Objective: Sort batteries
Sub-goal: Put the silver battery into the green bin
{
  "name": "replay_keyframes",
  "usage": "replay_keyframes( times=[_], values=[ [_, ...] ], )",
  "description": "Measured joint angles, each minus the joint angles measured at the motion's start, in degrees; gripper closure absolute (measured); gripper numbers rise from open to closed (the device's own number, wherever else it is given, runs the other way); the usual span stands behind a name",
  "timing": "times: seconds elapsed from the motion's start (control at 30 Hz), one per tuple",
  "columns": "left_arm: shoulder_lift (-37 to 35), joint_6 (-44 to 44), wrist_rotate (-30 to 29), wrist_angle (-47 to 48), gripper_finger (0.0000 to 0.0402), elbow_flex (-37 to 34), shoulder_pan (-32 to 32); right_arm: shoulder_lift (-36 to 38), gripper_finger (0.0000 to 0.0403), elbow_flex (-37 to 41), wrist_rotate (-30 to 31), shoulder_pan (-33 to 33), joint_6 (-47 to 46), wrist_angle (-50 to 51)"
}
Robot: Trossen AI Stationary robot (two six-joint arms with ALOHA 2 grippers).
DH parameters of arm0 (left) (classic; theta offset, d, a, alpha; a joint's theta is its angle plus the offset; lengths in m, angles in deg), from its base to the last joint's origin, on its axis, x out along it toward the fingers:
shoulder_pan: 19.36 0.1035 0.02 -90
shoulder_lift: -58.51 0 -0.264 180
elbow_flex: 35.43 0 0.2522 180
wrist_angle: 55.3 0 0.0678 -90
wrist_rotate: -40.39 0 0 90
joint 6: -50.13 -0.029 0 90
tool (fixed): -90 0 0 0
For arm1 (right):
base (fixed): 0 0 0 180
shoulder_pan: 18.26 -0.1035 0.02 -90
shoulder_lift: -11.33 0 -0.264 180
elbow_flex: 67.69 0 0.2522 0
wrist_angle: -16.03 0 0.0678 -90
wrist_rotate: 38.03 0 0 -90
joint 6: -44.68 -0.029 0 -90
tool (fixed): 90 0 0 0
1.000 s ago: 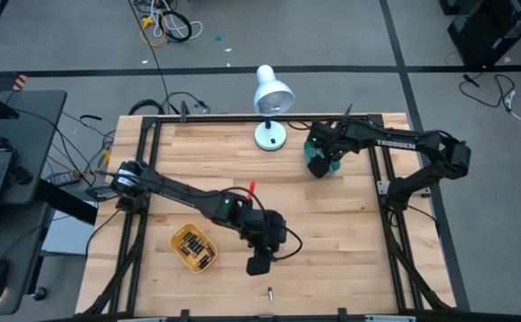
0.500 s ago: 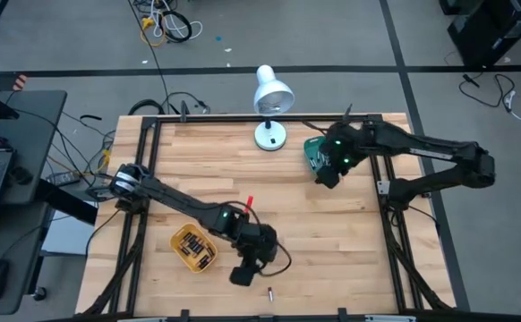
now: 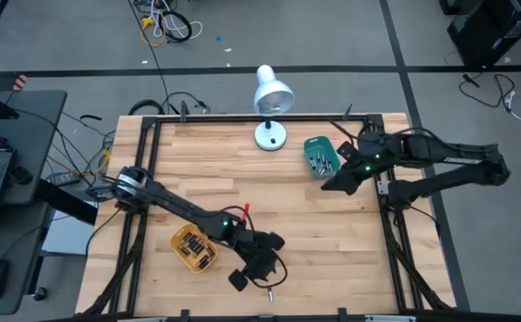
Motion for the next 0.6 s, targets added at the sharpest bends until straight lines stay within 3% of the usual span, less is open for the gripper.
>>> replay_keyframes(
  times=[0.23, 0.6],
  values=[
    [3.49, -3.2, 6.41, -2.65, 0.0239, -0.04, 0.23, -1.3, 0.0206, 0.0, 5.54, -3.88, -5.29, 0.87],
    [9.02, -9.77, 6.95, -11.61, 0.0239, 0.08, -0.47, -5.19, 0.0208, 0.0, 8.8, -8.13, -8.97, 2.41]
  ],
)
